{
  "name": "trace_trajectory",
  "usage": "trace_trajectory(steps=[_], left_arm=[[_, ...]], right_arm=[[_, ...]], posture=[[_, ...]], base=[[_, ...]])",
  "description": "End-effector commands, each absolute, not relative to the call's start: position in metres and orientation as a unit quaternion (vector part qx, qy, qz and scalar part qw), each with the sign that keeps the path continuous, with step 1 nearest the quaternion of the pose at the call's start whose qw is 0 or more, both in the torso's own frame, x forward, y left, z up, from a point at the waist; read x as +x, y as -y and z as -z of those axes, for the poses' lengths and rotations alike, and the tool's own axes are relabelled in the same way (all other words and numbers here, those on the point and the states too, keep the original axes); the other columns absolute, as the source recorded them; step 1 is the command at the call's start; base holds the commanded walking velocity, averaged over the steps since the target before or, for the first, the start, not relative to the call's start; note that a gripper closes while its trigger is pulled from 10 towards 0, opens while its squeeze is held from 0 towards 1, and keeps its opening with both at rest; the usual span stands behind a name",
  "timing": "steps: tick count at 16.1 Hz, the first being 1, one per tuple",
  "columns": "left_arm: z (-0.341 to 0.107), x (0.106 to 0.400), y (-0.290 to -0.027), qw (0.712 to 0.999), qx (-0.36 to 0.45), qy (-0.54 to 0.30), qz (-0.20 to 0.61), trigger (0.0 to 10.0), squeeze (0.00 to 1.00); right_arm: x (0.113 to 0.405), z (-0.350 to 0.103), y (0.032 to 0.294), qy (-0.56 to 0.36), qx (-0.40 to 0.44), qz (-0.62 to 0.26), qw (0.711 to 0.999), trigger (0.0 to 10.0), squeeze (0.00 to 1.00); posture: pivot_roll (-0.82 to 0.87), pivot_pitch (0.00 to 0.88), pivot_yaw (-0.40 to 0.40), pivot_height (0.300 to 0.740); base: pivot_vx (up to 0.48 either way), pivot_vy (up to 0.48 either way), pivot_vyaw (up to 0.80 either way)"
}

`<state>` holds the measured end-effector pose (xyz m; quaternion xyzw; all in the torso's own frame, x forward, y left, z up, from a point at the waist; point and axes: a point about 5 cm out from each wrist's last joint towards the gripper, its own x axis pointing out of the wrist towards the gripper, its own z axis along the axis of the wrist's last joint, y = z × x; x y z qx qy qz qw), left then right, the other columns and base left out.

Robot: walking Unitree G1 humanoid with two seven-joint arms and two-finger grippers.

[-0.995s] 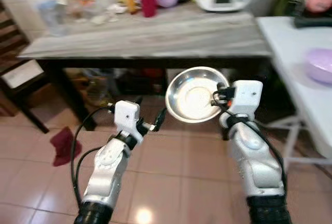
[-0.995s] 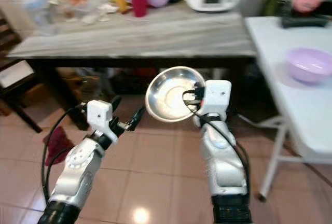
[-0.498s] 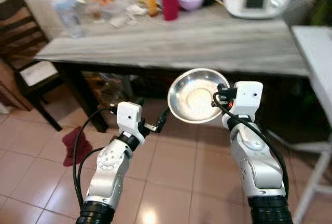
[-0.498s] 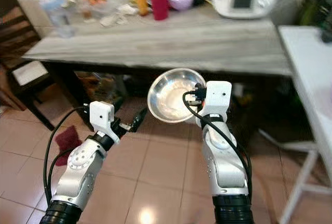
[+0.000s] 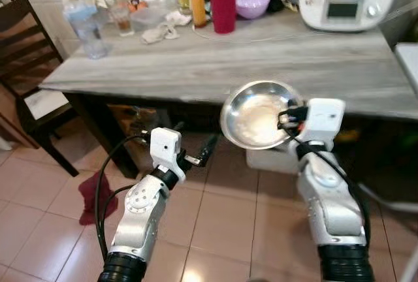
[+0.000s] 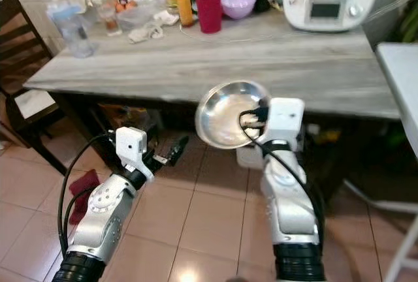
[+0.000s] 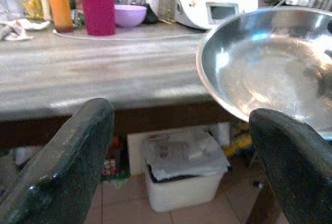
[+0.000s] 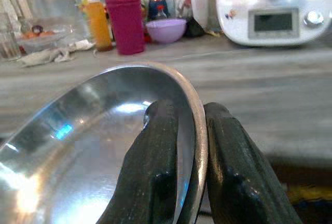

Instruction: Setting the table

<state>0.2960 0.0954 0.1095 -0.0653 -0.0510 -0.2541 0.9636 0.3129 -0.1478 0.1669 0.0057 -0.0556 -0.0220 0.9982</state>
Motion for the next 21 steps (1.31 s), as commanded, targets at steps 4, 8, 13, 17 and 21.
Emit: trace_trajectory(steps=[4, 8, 13, 17, 21], left_arm=[[-0.109, 0.297, -0.105, 0.967, -0.058, 0.049, 0.241, 10.0, 0.00], [-0.108, 0.296, -0.104, 0.967, -0.059, 0.047, 0.242, 10.0, 0.00], [-0.106, 0.294, -0.109, 0.969, -0.055, 0.044, 0.239, 10.0, 0.00], [-0.100, 0.287, -0.122, 0.970, -0.043, 0.037, 0.237, 10.0, 0.00], [-0.093, 0.275, -0.129, 0.965, -0.022, 0.023, 0.261, 10.0, 0.00]], right_arm=[[0.315, -0.175, 0.152, 0.073, 0.007, 0.059, 0.996, 10.0, 0.00], [0.316, -0.173, 0.154, 0.068, 0.009, 0.068, 0.995, 10.0, 0.00], [0.317, -0.171, 0.158, 0.063, 0.007, 0.089, 0.994, 10.0, 0.00], [0.319, -0.160, 0.170, 0.036, 0.037, 0.124, 0.991, 10.0, 0.00], [0.322, -0.157, 0.181, 0.027, 0.042, 0.151, 0.987, 10.0, 0.00]], posture=[[-0.22, 0.067, 0.087, 0.740], [-0.22, 0.067, 0.084, 0.740], [-0.22, 0.070, 0.083, 0.740], [-0.21, 0.068, 0.082, 0.740], [-0.20, 0.069, 0.081, 0.740]], base=[[0.419, 0.000, 0.00], [0.414, 0.000, 0.00], [0.384, 0.000, 0.00], [0.000, 0.000, 0.00], [0.000, 0.000, 0.00]])
